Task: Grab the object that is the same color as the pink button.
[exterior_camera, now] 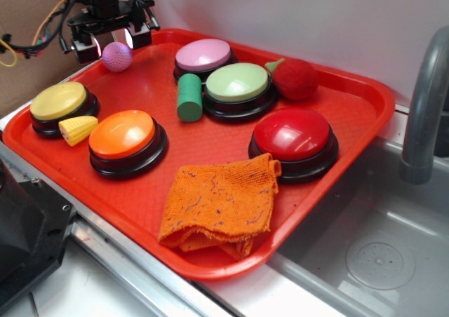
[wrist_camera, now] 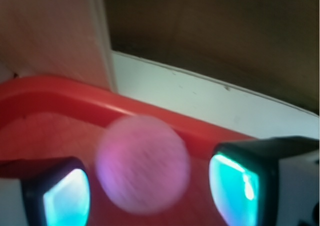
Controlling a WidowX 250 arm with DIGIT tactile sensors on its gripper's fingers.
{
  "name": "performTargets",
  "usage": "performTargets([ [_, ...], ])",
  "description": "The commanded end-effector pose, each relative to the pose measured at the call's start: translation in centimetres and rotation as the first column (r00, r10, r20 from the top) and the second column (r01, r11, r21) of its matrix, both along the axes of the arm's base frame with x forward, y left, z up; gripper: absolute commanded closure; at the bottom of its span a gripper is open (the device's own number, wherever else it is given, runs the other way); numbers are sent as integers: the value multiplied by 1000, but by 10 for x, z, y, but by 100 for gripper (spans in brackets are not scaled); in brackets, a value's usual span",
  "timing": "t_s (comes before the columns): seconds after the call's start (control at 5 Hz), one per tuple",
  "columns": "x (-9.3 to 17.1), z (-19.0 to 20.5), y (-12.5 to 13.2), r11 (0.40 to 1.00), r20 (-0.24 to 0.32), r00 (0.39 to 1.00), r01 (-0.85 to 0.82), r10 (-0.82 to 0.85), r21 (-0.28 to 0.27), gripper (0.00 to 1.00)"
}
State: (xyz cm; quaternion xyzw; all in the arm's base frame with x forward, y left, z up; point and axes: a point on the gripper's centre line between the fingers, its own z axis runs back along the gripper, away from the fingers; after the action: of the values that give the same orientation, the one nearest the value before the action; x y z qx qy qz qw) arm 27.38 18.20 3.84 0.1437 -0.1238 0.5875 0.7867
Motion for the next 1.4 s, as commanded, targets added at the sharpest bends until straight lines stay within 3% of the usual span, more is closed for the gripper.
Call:
performTargets([
  [0.0,-9,-2,23,1000,17,999,-30,30,-10,0],
  [0.2,-9,0,18,1000,33,999,-14,14,-6,100],
  [0.4,-10,11,12,999,48,998,45,-46,8,100],
  [0.8,-16,74,-8,955,62,953,296,-295,-6,100],
  [1.0,-23,105,-32,904,36,908,419,-418,-84,100],
  [1.2,-35,132,-61,748,122,776,629,-619,-212,100],
])
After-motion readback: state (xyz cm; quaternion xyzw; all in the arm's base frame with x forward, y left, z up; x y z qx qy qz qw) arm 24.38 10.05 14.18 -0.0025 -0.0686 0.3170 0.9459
